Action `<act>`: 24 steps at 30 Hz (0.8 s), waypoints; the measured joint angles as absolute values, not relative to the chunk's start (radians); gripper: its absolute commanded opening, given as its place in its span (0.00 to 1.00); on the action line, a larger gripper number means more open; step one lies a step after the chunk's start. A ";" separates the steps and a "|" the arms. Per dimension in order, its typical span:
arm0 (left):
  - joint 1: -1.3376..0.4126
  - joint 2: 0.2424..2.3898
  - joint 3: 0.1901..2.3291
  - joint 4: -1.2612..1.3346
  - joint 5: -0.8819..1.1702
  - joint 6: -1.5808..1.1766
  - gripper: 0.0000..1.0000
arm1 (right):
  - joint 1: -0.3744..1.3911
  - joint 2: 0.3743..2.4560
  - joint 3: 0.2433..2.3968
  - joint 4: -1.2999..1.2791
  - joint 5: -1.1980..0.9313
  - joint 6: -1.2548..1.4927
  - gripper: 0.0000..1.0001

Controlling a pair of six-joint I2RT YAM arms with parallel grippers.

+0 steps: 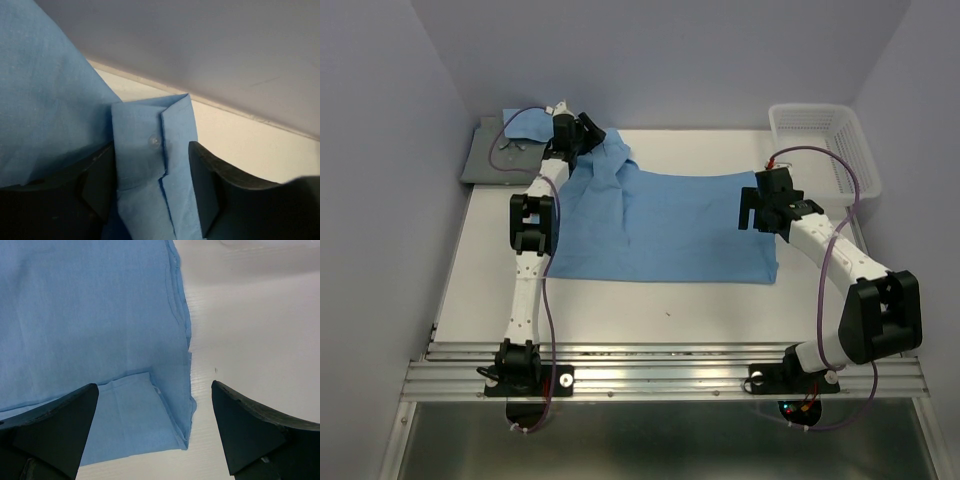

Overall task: Fold and stack the long sleeve shirts
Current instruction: Fold the shirt

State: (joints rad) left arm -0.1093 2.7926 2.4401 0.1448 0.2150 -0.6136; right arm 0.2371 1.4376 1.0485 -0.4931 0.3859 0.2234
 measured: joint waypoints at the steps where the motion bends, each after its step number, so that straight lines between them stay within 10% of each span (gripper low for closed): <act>1: -0.110 2.793 2.437 0.146 0.216 -0.618 0.38 | 0.237 1.437 1.048 -0.494 0.386 0.223 1.00; 3: -0.112 2.793 2.429 0.144 0.214 -0.615 0.00 | 0.237 1.433 1.048 -0.498 0.386 0.223 1.00; 24: -0.152 2.288 2.037 0.183 0.137 -0.498 0.00 | 0.237 1.350 1.042 -0.515 0.353 0.224 1.00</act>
State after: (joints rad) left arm -0.1516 2.2875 2.0373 0.1825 0.1371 -0.4980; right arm 0.2371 1.3502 1.0416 -0.5152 0.3531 0.2237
